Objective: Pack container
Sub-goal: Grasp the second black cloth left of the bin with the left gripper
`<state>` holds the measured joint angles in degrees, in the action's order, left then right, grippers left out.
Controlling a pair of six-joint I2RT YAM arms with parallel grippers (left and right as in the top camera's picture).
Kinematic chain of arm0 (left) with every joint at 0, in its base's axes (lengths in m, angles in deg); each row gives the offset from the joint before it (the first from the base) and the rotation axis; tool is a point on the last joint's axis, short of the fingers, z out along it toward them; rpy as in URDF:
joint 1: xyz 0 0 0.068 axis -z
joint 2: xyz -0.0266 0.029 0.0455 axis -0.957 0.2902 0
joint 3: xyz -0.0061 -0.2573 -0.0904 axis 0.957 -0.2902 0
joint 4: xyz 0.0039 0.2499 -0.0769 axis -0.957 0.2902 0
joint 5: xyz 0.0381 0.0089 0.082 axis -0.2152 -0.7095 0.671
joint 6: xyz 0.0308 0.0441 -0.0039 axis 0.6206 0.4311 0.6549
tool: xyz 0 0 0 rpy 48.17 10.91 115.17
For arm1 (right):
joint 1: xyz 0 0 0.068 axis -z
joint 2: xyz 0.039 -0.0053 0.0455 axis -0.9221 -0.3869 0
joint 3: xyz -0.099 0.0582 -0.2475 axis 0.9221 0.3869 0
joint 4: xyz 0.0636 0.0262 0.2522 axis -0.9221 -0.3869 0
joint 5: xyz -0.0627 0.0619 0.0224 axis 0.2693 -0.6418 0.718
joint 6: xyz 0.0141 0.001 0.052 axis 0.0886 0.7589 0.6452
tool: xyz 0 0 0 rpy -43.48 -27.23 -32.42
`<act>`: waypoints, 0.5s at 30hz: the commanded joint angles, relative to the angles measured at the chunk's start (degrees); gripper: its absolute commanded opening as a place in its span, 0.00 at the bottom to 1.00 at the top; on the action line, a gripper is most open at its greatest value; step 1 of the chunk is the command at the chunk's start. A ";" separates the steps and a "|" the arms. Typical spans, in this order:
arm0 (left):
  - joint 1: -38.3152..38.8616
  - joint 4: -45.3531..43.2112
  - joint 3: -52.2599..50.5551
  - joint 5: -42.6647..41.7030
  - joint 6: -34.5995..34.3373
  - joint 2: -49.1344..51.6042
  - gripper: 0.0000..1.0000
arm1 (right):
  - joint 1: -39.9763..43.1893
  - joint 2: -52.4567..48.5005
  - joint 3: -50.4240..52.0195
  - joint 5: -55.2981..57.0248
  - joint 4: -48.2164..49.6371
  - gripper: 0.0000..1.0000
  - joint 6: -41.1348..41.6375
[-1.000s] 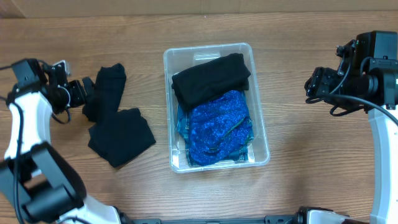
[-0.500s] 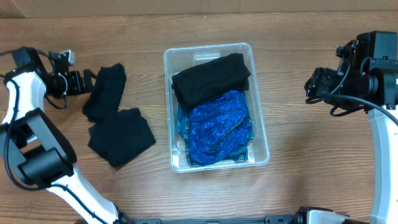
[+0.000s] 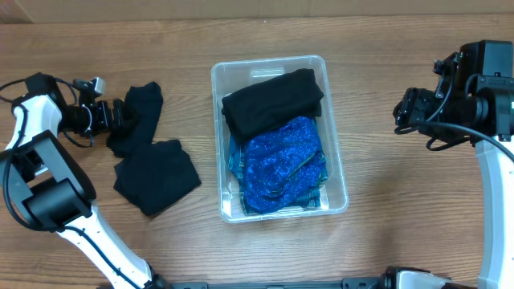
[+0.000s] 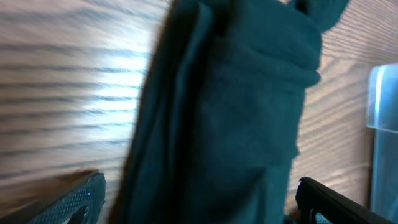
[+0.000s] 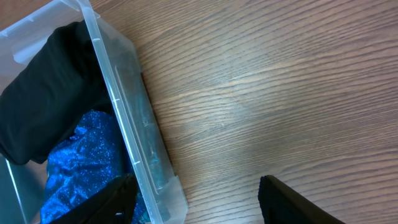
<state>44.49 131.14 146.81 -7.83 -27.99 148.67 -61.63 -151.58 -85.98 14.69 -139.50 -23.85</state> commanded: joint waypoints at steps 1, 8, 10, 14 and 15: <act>2.10 3.37 -0.92 0.07 0.42 4.04 0.93 | 0.22 -0.02 -0.11 -0.44 0.15 0.67 -0.22; 2.86 7.61 -0.92 -0.07 -2.62 4.04 0.65 | 0.22 -0.02 -0.11 -0.46 0.57 0.67 -0.24; 2.84 8.31 -0.92 -0.07 -2.60 4.04 0.50 | 0.22 -0.02 -0.11 -0.46 0.55 0.67 -0.22; 2.84 9.25 -0.90 -0.20 -2.62 3.98 0.24 | 0.22 -0.02 -0.11 -0.46 0.50 0.67 -0.22; 2.84 9.31 -0.90 -0.28 -3.06 3.98 0.19 | 0.22 -0.02 -0.11 -0.46 0.50 0.67 -0.24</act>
<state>46.91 139.62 146.72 -8.93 -30.11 151.19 -61.65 -151.58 -85.98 14.71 -139.24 -23.87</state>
